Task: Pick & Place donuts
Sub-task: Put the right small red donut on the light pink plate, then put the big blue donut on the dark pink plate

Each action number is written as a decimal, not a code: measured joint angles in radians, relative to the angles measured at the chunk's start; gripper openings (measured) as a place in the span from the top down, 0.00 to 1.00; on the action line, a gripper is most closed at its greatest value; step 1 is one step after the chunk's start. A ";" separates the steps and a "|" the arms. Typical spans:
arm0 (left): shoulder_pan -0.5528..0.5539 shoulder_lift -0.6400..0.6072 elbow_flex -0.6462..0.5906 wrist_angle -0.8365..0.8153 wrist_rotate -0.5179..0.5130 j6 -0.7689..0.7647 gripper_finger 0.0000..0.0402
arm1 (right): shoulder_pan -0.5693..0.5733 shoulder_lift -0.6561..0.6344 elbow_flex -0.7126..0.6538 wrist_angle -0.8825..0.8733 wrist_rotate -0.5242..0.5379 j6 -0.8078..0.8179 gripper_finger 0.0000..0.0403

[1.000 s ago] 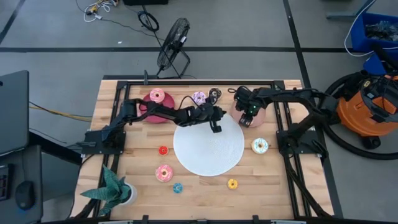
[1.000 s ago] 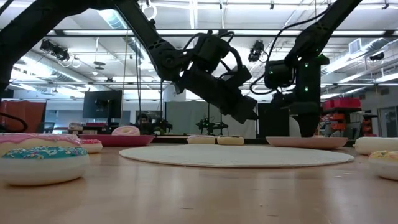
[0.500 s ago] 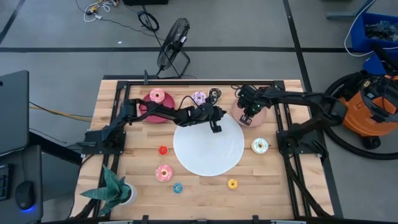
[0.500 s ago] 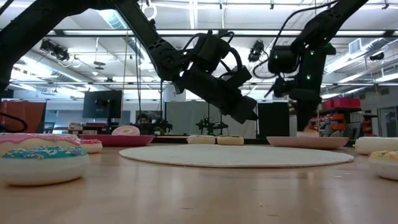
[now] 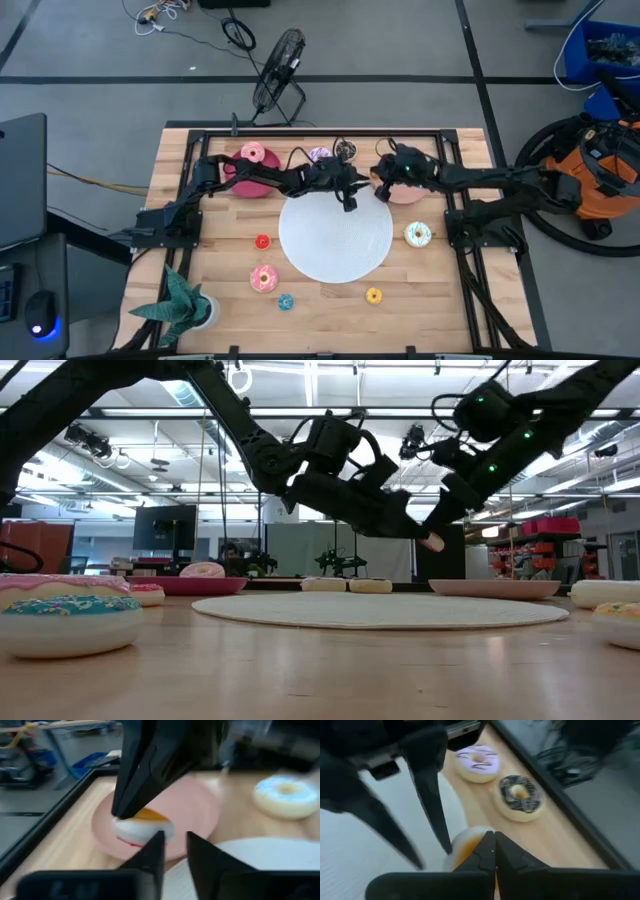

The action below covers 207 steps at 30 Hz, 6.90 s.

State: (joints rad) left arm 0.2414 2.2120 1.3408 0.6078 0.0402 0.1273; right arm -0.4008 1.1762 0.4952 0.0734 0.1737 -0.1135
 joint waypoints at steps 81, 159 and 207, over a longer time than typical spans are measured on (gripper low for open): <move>-0.026 -0.054 0.000 -0.116 -0.177 0.094 0.50 | 0.027 0.198 0.096 -0.438 0.704 0.330 1.00; -0.094 -0.054 0.001 -0.180 -0.177 0.210 0.56 | 0.173 0.086 0.206 -1.160 -0.235 0.628 0.50; -0.082 -0.188 -0.403 0.343 0.007 -0.373 0.54 | 0.435 0.060 0.123 -0.281 0.389 0.446 1.00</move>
State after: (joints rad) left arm 0.1596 2.0244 0.9375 0.9507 0.0469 -0.2459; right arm 0.0347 1.2366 0.6186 -0.2080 0.5631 0.3327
